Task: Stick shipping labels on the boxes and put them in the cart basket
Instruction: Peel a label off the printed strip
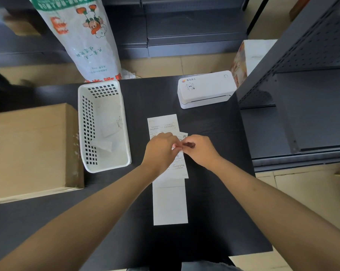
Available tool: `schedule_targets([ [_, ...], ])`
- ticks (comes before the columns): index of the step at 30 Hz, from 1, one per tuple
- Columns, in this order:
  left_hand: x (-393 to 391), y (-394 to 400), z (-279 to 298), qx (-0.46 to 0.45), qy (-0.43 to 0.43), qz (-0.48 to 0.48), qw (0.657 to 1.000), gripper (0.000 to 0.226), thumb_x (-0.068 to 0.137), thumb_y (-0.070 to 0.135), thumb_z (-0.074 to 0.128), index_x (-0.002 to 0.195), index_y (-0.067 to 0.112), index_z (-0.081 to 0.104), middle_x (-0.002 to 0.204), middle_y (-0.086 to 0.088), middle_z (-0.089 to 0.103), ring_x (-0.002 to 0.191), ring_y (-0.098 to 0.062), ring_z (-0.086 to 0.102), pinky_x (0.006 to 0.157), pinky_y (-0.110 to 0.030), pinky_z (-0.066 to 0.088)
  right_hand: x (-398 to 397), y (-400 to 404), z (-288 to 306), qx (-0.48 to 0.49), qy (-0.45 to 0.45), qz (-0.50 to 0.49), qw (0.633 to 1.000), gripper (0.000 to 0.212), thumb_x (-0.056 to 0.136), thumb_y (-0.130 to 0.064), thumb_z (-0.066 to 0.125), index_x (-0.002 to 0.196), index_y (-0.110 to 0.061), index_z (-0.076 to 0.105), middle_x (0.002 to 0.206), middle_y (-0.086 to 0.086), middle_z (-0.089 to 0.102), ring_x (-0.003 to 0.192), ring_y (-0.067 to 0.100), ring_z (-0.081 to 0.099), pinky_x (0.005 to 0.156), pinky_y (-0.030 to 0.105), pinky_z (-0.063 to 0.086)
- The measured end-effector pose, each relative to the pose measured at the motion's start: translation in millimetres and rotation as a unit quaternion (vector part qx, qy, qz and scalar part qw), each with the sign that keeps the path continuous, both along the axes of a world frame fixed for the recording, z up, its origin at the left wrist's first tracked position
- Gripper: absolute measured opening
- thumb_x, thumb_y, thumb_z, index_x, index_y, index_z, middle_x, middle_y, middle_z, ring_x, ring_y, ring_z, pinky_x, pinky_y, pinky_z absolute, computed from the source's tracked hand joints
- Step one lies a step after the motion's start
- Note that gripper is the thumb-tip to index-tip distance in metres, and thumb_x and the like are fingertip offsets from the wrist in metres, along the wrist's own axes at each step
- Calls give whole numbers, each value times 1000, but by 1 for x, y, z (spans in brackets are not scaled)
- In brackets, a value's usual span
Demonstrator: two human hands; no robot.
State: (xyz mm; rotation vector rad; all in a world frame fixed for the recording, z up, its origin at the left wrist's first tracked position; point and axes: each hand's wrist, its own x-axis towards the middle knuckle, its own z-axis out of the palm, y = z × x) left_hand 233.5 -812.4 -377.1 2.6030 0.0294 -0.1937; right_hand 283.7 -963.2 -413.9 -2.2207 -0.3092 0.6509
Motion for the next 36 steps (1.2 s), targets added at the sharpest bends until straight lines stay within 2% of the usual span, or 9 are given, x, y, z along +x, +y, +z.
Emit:
schedule_targets([
  [8, 0, -3, -3, 28, -33, -47, 998, 15, 96, 25, 55, 102, 19, 67, 104, 1, 65, 95, -17, 54, 85, -28, 43, 2, 0, 0, 31, 72, -39, 996, 8, 87, -26, 68, 87, -23, 75, 81, -12, 69, 81, 6, 63, 67, 14, 43],
  [12, -5, -4, -3, 36, -27, -73, 996, 16, 97, 27, 50, 103, 19, 63, 106, 1, 63, 95, -17, 54, 88, -31, 42, 6, -5, -1, 17, 53, -53, 997, 13, 90, -16, 64, 98, -19, 74, 92, -12, 66, 84, 2, 61, 68, 8, 42],
  [14, -8, -6, -4, 30, -40, -64, 997, 18, 97, 29, 52, 108, 18, 62, 111, 1, 61, 99, -18, 53, 91, -31, 41, 7, -5, 1, 2, 42, -19, 999, 13, 89, -19, 65, 98, -21, 73, 89, -14, 65, 80, -1, 60, 67, 7, 41],
  [16, -9, -6, -4, 21, -46, -40, 998, 21, 95, 31, 55, 111, 20, 62, 115, 1, 59, 103, -18, 52, 93, -31, 41, 5, -4, 3, 0, 44, 7, 999, 10, 87, -23, 67, 95, -23, 73, 85, -13, 65, 80, 3, 61, 68, 12, 44],
  [18, -8, -6, -4, 21, -30, -35, 999, 19, 94, 32, 57, 107, 23, 67, 111, 3, 61, 100, -17, 54, 92, -31, 41, 3, -4, 4, 7, 39, 17, 999, 8, 85, -28, 69, 91, -24, 74, 84, -11, 65, 80, 6, 61, 69, 15, 45],
  [22, -4, -3, 0, -24, 5, -2, 1000, 14, 91, 30, 62, 96, 23, 73, 97, 4, 67, 89, -14, 57, 85, -29, 42, 0, -4, 5, 3, 23, 24, 999, 10, 81, -45, 70, 77, -37, 68, 77, -16, 62, 73, -2, 58, 60, 8, 36],
  [25, -1, -2, -1, -32, 27, 3, 999, 13, 92, 29, 61, 96, 21, 71, 100, 4, 66, 92, -12, 55, 82, -23, 39, -1, -2, 4, 13, 18, 11, 1000, 16, 80, -53, 67, 78, -37, 68, 79, -16, 62, 75, 0, 58, 61, 9, 37],
  [30, -1, 0, -4, -29, 28, -2, 999, 16, 94, 29, 58, 101, 20, 69, 104, 3, 65, 95, -13, 54, 84, -23, 40, 1, 0, 0, 5, 16, 8, 1000, 15, 85, -36, 69, 92, -24, 74, 79, -20, 60, 76, -1, 58, 64, 10, 38],
  [36, -4, 2, -5, -2, -21, -13, 1000, 25, 98, 30, 50, 108, 16, 68, 105, -1, 65, 95, -16, 55, 85, -26, 43, 2, 3, 1, 14, 11, 27, 999, 16, 92, -21, 61, 102, -19, 74, 89, -8, 63, 78, 2, 56, 66, 9, 38],
])
